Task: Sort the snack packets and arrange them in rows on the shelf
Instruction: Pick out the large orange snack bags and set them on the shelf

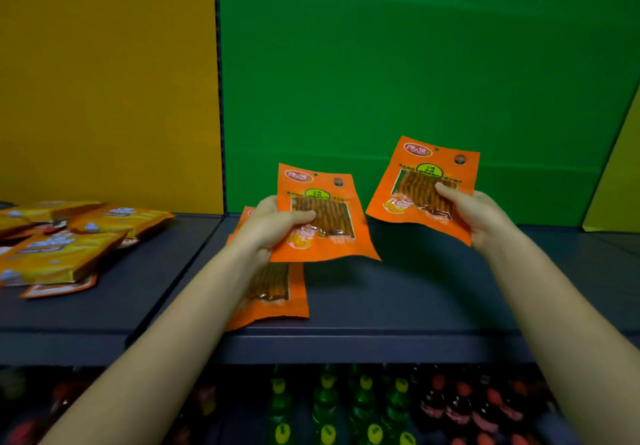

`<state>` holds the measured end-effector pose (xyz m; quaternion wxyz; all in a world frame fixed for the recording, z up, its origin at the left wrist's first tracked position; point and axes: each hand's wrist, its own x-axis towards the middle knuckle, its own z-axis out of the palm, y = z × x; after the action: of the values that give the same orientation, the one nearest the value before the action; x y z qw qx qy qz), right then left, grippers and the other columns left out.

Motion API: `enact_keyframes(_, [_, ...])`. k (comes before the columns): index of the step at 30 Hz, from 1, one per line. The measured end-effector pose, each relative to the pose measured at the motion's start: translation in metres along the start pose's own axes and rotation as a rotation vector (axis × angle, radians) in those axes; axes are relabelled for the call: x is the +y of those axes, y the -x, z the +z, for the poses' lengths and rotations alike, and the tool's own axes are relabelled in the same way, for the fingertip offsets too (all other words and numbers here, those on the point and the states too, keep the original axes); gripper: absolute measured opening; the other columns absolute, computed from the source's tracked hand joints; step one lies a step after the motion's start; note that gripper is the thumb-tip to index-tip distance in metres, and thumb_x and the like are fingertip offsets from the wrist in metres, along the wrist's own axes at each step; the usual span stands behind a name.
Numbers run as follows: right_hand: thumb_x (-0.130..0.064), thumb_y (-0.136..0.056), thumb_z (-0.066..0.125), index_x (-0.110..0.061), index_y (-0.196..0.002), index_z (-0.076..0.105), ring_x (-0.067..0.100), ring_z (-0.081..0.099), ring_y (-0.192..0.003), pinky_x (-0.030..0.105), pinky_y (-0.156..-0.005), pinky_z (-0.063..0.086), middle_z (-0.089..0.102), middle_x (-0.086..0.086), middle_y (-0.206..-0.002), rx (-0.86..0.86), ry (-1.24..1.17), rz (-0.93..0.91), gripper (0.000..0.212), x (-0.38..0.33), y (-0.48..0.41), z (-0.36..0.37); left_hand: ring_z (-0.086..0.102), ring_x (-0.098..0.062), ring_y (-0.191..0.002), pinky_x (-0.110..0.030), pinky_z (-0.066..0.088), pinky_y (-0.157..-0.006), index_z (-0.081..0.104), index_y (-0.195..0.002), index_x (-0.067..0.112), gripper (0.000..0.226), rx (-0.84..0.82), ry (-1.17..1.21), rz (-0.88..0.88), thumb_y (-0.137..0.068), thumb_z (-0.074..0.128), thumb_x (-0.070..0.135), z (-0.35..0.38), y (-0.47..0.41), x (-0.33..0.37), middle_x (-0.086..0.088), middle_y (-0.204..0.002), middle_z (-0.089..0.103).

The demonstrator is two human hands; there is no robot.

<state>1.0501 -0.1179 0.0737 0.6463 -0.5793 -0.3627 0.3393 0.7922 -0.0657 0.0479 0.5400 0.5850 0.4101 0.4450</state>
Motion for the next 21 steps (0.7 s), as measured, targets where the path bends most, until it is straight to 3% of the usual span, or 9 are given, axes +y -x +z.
enact_keyframes(3, [-0.018,-0.090,0.059,-0.018,-0.085,0.061,0.005,0.063,-0.039,0.016,-0.038,0.050,0.066,-0.006,-0.046,-0.041,-0.017,0.016,0.006,0.009,-0.014,-0.010,0.066,-0.013,-0.066,-0.025,0.056,-0.064,0.057,-0.106,0.010,0.026,-0.001,-0.040,-0.018,-0.082,0.067,0.007,0.039,0.010,-0.015,-0.011,-0.101,0.069])
enact_keyframes(7, [-0.017,-0.090,0.059,-0.016,-0.084,0.060,0.005,0.063,-0.039,0.015,-0.038,0.049,0.066,-0.004,-0.045,-0.102,-0.025,0.042,0.006,0.020,-0.027,-0.017,0.066,-0.024,-0.093,-0.040,0.053,-0.088,0.050,-0.109,0.015,0.036,0.025,-0.122,-0.061,-0.080,0.070,0.011,0.078,0.019,-0.043,-0.010,-0.113,0.065])
enact_keyframes(9, [-0.016,-0.090,0.059,-0.015,-0.085,0.059,0.006,0.064,-0.039,0.015,-0.037,0.048,0.067,-0.003,-0.045,-0.125,-0.038,0.063,0.005,0.025,-0.034,-0.018,0.064,-0.024,-0.102,-0.042,0.051,-0.093,0.050,-0.113,0.016,0.041,0.060,-0.204,-0.055,-0.079,0.071,0.016,0.089,0.020,-0.055,-0.009,-0.118,0.063])
enact_keyframes(16, [-0.007,-0.085,0.051,-0.010,-0.085,0.057,0.006,0.059,-0.034,0.012,-0.036,0.045,0.064,-0.002,-0.042,-0.202,0.097,0.134,0.007,0.041,-0.061,-0.013,0.058,-0.024,-0.112,-0.039,0.049,-0.093,0.050,-0.116,0.015,0.051,0.156,-0.787,0.063,-0.078,0.068,0.044,0.104,0.012,-0.063,-0.005,-0.121,0.062])
enact_keyframes(21, [-0.009,-0.085,0.062,-0.004,-0.107,0.064,0.009,0.063,-0.043,0.021,-0.050,0.052,0.068,-0.003,-0.050,-0.232,0.214,0.117,0.023,0.058,-0.079,0.002,0.059,-0.024,-0.112,-0.038,0.050,-0.090,0.050,-0.119,0.020,0.063,0.171,-1.100,0.082,-0.075,0.057,0.065,0.107,0.008,-0.067,-0.002,-0.119,0.063])
